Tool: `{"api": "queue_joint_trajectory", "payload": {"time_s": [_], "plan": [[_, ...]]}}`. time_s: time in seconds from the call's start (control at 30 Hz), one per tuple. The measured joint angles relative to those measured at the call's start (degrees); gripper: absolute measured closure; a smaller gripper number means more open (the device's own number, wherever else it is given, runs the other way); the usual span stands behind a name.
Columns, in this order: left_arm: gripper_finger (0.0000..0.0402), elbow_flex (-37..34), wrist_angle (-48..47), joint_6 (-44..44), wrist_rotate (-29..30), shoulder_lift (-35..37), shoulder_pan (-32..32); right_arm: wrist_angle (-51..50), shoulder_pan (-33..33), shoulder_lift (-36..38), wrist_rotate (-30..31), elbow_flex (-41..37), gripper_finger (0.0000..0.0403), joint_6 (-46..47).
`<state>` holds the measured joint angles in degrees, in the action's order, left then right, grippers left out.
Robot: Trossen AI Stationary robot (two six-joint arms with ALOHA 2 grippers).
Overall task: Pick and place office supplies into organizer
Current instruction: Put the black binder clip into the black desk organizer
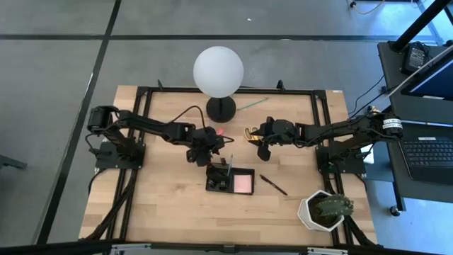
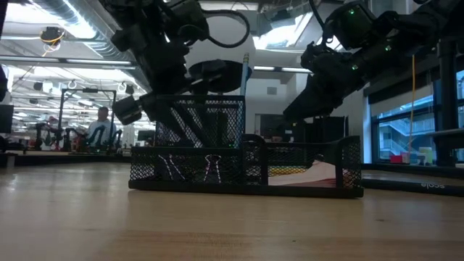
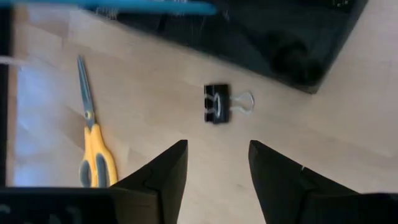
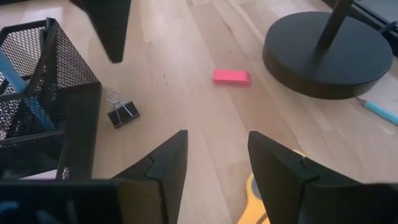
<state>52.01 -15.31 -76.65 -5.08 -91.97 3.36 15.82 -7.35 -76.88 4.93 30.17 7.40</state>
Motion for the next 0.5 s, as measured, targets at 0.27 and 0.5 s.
{"api": "queue_joint_trajectory", "payload": {"time_s": [0.27, 0.5], "plan": [[0.0238, -0.01, 2.64, -2.77, 0.14, -3.78, -1.38, 0.11, 0.0, 0.0, 0.05, 0.0, 0.0232, 0.04], [0.0241, -0.01, 8.07, -2.1, 0.53, -6.96, -1.66, 0.05, 0.02, 0.0, 0.07, 0.0, 0.0232, 0.04]]}}
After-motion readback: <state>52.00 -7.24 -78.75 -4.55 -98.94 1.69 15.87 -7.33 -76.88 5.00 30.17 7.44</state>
